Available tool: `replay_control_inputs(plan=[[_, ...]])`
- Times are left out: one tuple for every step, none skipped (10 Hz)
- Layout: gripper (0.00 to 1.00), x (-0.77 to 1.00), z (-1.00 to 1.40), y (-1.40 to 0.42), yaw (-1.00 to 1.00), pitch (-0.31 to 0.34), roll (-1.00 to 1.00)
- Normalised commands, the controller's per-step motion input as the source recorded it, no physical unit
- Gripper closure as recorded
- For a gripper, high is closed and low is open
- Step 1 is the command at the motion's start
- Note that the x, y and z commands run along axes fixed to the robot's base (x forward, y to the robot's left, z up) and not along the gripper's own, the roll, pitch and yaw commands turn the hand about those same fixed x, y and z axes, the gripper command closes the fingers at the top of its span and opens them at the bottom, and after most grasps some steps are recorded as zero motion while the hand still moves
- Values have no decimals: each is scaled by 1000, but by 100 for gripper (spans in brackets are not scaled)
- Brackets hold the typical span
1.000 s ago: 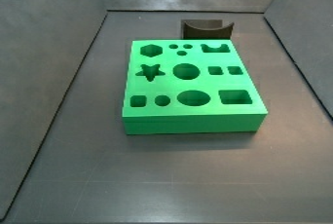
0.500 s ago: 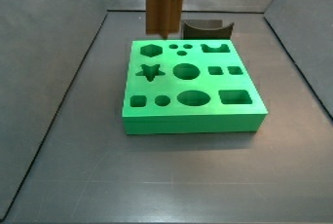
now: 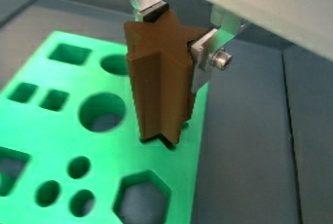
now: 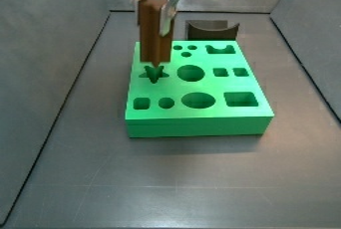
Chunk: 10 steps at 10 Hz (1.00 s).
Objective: Insert the star object.
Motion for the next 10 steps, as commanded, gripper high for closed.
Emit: replay_control_inputs(plan=[[100,-191,-586,-211,-74,-113,0],[100,51,-160,-43,0,4,0],[100,151,-174,-69,0,44,0],[100,411,-314,-23,0,46,0],[100,483,-500,40,0,21,-43],[100,297,-623,77,0,-1,-60],[100,-109,-883,0,-9,-194,-11],[100,-466,-1000,0,-177,-131,0],[100,-540,-1000,43,-263,-127,0],[100,-489,-803,0,-149,-234,36]])
